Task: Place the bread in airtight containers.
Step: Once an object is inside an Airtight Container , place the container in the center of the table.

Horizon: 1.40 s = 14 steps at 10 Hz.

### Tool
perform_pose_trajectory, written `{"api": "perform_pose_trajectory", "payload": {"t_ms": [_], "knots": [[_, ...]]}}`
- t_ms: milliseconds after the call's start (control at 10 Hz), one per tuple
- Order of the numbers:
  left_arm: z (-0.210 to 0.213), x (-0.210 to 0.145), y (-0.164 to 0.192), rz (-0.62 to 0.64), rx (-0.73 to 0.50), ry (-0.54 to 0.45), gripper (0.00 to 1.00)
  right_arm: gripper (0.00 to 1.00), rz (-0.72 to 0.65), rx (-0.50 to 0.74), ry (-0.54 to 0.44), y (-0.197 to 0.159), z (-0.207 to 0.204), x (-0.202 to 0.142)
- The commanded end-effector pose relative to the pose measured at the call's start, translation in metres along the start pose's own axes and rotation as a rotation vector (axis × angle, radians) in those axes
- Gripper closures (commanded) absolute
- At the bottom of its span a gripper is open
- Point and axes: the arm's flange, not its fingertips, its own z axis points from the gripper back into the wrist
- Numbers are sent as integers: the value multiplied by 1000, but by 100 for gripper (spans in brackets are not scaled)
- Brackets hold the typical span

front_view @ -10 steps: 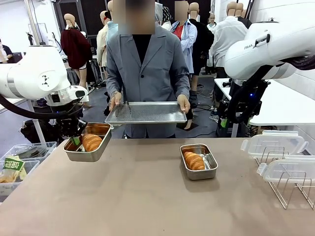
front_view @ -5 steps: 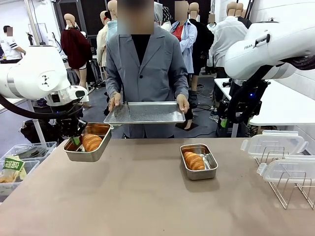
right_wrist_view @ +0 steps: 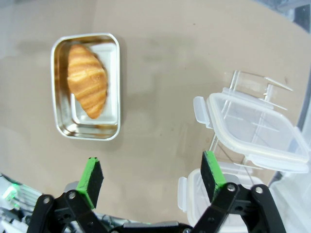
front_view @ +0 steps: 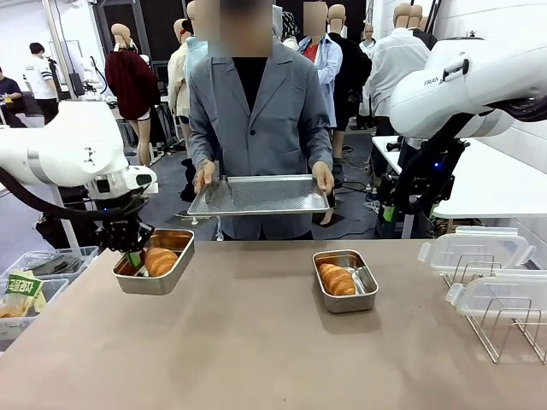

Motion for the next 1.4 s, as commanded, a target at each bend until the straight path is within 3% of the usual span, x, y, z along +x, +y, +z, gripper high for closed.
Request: {"api": "perform_pose_trajectory", "payload": {"t_ms": [0,300,700,1100,1300], "knots": [[-22,22,13,26,-33,-13,100,0,-8,18,1,1,-1,-1],[-71,27,20,85,-48,-56,100,0,-8,18,1,1,-1,-1],[-84,21,17,69,0,-15,96,0,-8,18,1,1,-1,-1],[-52,10,14,18,26,-40,19,0,-8,18,1,1,-1,-1],[1,-4,33,1,60,-108,19,0,-8,18,1,1,-1,-1]]}}
